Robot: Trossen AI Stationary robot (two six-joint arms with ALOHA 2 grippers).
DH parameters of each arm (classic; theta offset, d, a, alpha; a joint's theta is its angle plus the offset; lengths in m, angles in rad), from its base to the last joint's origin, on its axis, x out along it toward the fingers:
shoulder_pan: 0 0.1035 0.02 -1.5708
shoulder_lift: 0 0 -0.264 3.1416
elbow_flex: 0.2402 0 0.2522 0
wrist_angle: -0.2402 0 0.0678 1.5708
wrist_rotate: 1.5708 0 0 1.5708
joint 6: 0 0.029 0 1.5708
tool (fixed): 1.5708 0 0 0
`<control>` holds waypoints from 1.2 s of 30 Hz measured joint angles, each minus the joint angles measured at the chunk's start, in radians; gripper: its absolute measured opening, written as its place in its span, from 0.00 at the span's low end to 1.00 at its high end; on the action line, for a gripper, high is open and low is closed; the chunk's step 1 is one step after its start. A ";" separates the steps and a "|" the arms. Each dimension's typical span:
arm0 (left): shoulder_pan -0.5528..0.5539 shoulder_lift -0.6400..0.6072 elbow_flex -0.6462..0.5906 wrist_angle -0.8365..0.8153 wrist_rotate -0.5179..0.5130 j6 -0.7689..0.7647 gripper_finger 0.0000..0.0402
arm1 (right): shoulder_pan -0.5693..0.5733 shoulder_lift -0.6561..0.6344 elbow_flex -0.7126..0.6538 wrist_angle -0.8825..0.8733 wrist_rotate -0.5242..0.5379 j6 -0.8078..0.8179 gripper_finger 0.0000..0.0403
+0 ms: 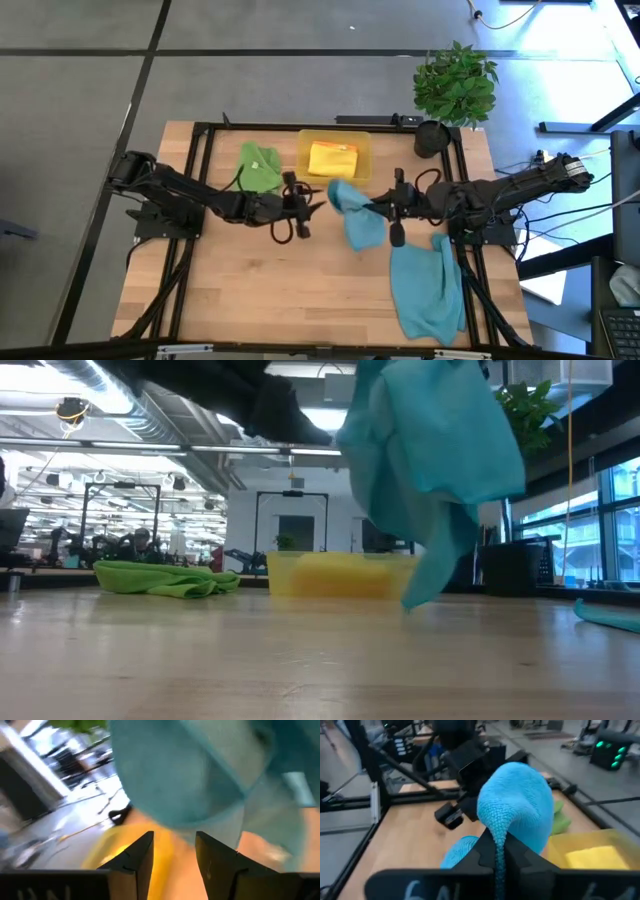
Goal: Fold microfiber towels
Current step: Fold the top blue microfiber cloth
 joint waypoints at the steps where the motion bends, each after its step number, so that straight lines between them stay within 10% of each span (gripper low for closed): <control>1: -0.013 -0.002 0.000 0.002 -0.029 -0.010 0.34 | -0.001 0.000 0.000 0.018 0.009 -0.012 0.01; 36: 0.054 0.222 0.000 0.296 0.090 -0.247 0.43 | -0.079 0.000 0.000 0.118 0.010 -0.080 0.02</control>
